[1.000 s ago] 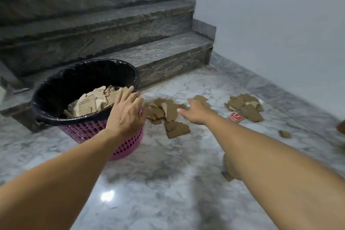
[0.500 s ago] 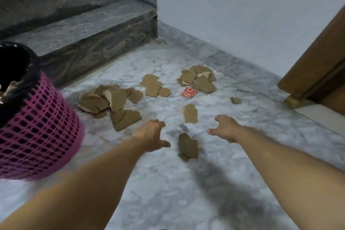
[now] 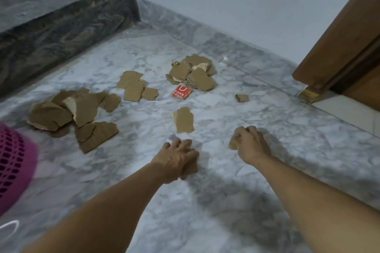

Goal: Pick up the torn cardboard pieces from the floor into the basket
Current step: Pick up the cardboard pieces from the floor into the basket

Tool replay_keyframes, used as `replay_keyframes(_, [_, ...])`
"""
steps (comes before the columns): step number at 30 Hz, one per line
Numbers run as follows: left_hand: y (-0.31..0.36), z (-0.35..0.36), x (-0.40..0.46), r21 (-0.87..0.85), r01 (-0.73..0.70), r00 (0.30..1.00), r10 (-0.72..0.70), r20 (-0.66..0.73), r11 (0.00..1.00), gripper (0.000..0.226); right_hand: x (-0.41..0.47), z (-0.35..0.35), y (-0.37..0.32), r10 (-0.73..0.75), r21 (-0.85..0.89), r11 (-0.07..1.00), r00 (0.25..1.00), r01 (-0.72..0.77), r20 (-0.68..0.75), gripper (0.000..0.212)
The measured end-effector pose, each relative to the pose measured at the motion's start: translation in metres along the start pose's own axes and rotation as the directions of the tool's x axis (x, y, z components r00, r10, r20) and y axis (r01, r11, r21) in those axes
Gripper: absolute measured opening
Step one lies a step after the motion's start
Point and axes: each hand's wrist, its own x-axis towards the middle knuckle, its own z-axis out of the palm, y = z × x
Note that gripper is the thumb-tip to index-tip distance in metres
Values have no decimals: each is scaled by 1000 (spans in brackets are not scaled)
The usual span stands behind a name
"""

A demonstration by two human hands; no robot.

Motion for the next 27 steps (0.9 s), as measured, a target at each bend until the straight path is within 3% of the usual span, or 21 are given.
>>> replay_keyframes(5, [-14,0,13,-164,142,989,-146,-10,976,59,26,-10,-9,13,25,1000,999,-14,47,55])
replay_keyframes(10, [-28,-4,20,-466,314,925,-378,-48,827,53,49,-18,-18,25,-26,999,1000,-25,-7,31])
replay_keyframes(13, [-52,-6,18,-629,433,799,-598,-63,645,52,69,-28,-22,60,39,998,992,-56,-108,33])
replay_keyframes(17, [-98,-4,5,-717,509,630,-774,-66,476,64,93,-39,-25,148,183,977,964,-108,-221,41])
replay_keyframes(23, [-161,17,-21,-853,490,386,-922,25,182,81,109,-37,-62,108,244,962,992,-119,58,74])
replay_keyframes(27, [-180,37,-35,-674,734,212,-971,109,84,102,84,-10,-121,-70,149,987,994,57,84,100])
